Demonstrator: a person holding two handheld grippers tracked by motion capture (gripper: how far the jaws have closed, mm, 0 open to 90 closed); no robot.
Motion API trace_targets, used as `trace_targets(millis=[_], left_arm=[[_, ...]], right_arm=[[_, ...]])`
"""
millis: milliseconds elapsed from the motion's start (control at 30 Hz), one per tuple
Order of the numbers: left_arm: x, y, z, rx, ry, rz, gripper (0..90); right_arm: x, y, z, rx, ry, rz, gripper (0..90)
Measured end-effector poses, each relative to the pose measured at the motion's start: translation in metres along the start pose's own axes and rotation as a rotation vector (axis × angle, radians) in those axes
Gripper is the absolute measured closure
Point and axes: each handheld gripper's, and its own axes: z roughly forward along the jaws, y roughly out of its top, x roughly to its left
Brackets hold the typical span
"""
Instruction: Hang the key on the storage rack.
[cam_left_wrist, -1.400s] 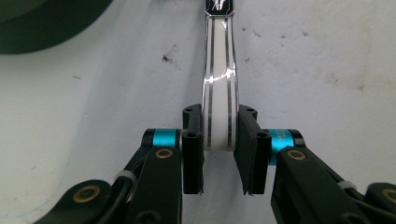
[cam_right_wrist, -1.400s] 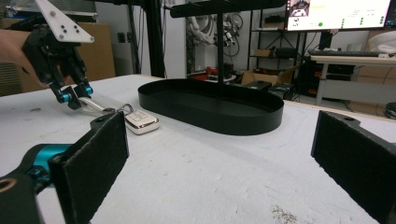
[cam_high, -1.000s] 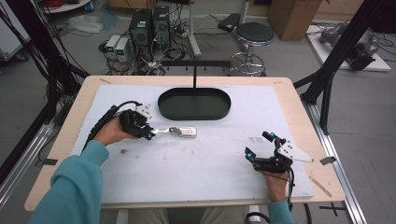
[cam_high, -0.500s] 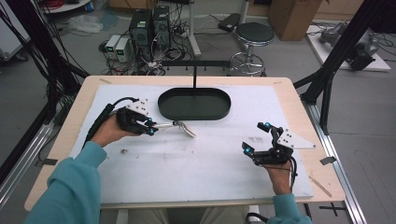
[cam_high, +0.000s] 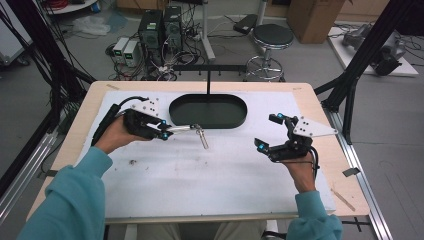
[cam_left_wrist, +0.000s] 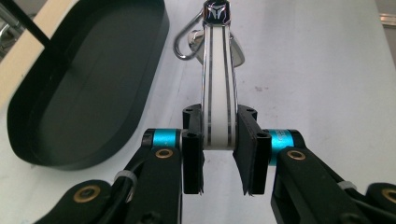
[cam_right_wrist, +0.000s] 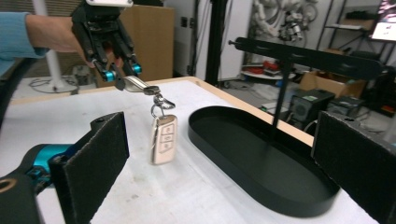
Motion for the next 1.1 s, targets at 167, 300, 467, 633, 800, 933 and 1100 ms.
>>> trace_targets(millis=[167,300,467,633,800,933,1100], left_arm=[[-0.002,0.013,-0.001,-0.013,-0.011,0.014,73.7],[-0.004,0.017,0.002,-0.014,-0.021,0.023,73.7],[-0.006,0.021,0.007,-0.007,-0.037,0.023,73.6],[-0.007,0.024,0.012,-0.013,-0.059,0.021,73.7],[-0.01,0.029,0.016,-0.031,-0.079,0.016,73.6],[-0.012,0.031,0.02,-0.026,-0.094,0.026,73.6],[-0.015,0.033,0.022,-0.025,-0.097,0.021,73.6]], right_arm=[[-0.003,0.016,0.013,0.051,0.085,-0.025,3.5],[-0.007,0.034,0.032,0.112,0.171,-0.063,3.4],[-0.008,0.046,0.047,0.147,0.212,-0.079,3.4],[-0.011,0.058,0.062,0.178,0.268,-0.103,3.4],[-0.008,0.066,0.081,0.25,0.335,-0.15,3.5],[-0.005,0.068,0.09,0.286,0.366,-0.171,3.4],[-0.002,0.066,0.104,0.329,0.404,-0.19,3.5]])
